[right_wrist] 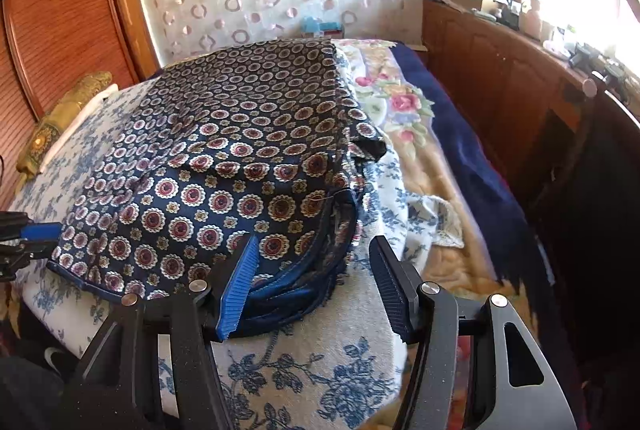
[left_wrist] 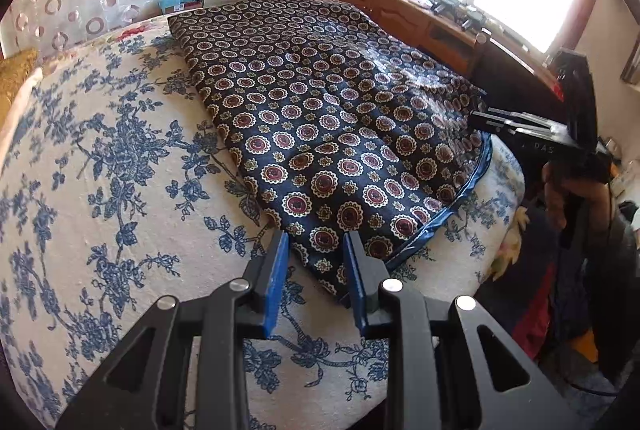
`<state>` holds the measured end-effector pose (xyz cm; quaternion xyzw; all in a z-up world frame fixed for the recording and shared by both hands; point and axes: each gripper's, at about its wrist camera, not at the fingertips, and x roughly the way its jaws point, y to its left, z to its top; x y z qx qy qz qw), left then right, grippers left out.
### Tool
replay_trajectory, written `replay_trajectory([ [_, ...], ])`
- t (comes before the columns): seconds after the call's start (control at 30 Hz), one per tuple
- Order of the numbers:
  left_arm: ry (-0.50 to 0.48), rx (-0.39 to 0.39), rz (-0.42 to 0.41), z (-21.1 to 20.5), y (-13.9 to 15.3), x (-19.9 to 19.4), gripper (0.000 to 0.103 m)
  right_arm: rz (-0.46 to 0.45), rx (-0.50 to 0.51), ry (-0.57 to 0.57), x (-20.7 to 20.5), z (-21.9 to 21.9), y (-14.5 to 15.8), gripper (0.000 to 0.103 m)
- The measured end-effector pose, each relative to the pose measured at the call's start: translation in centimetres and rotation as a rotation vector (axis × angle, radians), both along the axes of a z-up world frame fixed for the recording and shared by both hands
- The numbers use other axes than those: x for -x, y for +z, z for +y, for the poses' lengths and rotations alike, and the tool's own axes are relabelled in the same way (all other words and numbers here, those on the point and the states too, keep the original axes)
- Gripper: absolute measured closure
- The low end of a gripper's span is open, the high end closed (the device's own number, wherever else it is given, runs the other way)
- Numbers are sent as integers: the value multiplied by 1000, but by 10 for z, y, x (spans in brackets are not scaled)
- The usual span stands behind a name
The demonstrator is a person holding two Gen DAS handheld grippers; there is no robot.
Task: Fold small clothes
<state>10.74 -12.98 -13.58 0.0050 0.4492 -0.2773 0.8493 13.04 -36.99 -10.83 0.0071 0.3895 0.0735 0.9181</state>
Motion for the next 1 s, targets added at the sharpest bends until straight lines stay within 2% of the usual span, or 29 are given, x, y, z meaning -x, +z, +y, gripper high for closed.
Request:
replay_trajectory([
  [0.1, -8, 48, 19, 4, -1, 0, 77, 6, -9, 4, -1, 2, -3, 44],
  [0.27, -36, 33, 7, -1, -1, 7, 81, 6, 17, 14, 3, 8, -7, 51],
  [0.37, -44, 28, 6, -2, 0, 8, 83, 14, -3, 6, 4, 6, -7, 55],
  [0.5, -70, 56, 25, -2, -2, 4, 102, 21, -4, 5, 4, 3, -6, 70],
  [0.63, -75, 74, -2, -4, 2, 7, 103, 26, -27, 0, 5, -2, -5, 71],
  [0.8, -60, 148, -73, -1, 28, 8, 103, 30, -9, -8, 10, -1, -4, 68],
  [1.0, -48, 175, -138, -1, 56, 2, 103, 20, 1, -37, 16, -2, 2, 66],
])
